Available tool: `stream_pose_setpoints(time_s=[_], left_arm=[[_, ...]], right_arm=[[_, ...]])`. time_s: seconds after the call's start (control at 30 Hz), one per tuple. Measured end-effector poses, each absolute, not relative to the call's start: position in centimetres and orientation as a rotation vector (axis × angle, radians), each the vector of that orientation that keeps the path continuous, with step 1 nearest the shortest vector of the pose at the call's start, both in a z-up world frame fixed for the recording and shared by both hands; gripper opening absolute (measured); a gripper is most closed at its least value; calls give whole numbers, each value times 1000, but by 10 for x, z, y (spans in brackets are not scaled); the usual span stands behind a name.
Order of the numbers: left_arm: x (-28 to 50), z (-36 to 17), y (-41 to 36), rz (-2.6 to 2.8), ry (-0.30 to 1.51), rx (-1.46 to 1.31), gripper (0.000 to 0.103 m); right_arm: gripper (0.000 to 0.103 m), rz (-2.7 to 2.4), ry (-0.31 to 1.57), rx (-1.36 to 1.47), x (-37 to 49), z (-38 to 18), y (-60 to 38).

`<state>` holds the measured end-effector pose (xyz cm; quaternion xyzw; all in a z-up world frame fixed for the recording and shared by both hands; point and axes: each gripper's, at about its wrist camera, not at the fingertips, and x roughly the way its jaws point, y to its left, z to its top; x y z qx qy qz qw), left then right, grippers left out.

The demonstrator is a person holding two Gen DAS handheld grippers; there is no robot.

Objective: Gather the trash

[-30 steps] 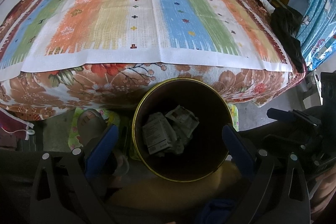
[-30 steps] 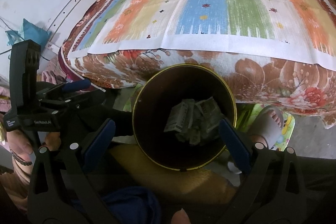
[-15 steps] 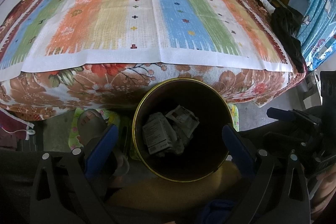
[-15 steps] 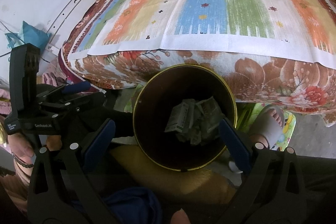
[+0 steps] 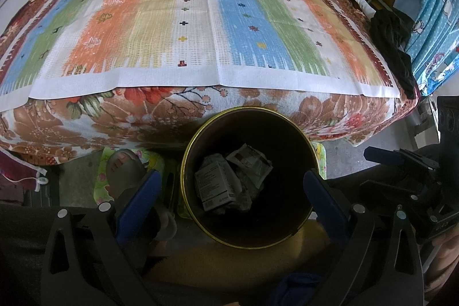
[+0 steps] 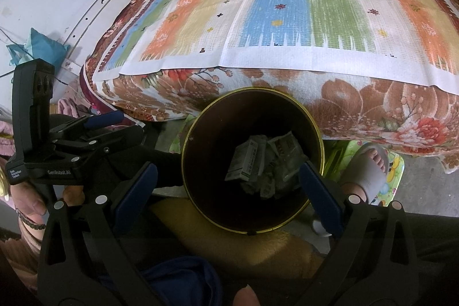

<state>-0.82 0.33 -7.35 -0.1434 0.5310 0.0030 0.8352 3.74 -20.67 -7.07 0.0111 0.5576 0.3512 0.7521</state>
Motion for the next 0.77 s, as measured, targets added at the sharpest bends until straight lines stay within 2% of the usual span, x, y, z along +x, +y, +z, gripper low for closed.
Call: stream_pose_setpoints(time_s=[0.77], left_arm=[[-7, -76, 4, 10, 1134, -316, 97]], right_arm=[[94, 767, 1219, 26, 37, -71, -205]])
